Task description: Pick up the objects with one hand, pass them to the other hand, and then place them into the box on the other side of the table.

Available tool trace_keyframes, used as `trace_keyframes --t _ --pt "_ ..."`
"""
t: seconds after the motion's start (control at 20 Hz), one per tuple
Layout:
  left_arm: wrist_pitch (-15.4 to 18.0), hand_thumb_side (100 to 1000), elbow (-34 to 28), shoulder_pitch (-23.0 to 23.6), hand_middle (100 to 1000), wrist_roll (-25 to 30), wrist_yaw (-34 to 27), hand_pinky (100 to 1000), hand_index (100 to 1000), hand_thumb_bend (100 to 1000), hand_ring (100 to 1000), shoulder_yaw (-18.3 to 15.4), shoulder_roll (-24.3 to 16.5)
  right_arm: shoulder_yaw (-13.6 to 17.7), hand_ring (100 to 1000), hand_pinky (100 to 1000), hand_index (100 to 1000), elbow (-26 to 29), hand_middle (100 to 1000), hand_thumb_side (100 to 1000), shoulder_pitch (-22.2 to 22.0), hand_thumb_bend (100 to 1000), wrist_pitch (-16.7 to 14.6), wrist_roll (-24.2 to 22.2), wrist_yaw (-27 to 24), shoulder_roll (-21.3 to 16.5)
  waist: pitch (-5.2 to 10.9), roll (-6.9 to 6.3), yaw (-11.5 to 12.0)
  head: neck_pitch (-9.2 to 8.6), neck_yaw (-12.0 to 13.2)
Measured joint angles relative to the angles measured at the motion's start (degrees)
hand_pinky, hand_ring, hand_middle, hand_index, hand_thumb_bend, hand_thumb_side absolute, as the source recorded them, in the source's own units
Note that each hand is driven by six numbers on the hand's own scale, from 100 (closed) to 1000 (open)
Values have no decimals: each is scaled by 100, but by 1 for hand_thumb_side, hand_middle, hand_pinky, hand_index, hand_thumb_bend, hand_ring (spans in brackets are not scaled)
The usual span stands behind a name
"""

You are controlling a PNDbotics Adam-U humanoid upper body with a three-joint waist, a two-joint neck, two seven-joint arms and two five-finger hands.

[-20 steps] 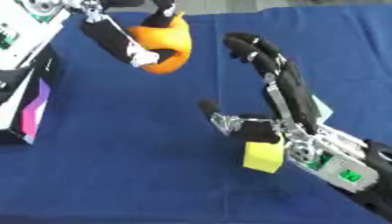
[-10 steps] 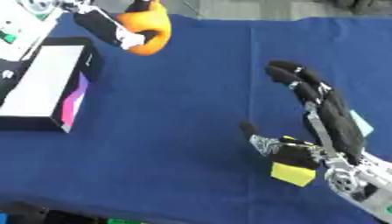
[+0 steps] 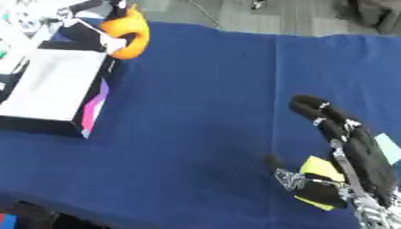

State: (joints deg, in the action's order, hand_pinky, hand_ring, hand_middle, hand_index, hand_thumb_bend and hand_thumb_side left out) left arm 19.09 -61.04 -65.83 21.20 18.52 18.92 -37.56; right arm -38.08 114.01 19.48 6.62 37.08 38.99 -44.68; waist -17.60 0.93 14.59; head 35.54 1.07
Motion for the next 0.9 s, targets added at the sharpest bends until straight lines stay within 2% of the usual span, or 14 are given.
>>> trace_keyframes --t 0.5,0.7,0.9 --pt "-192 100 641 203 257 -495 589 700 376 123 1000 -464 -133 -114 700 656 857 0 808 473 -160 405 -20 64 261 1 -38 118 -119 -98 201" --pt "-369 100 929 263 298 -687 912 705 428 110 1000 -609 -135 -119 701 657 859 0 809 473 -186 407 9 95 317 6 -57 150 -139 -99 277" --pt "-582 100 1106 292 388 -901 1261 727 515 215 1000 -715 -135 -122 703 658 860 0 810 473 -187 408 30 115 341 8 -60 170 -142 -100 315"
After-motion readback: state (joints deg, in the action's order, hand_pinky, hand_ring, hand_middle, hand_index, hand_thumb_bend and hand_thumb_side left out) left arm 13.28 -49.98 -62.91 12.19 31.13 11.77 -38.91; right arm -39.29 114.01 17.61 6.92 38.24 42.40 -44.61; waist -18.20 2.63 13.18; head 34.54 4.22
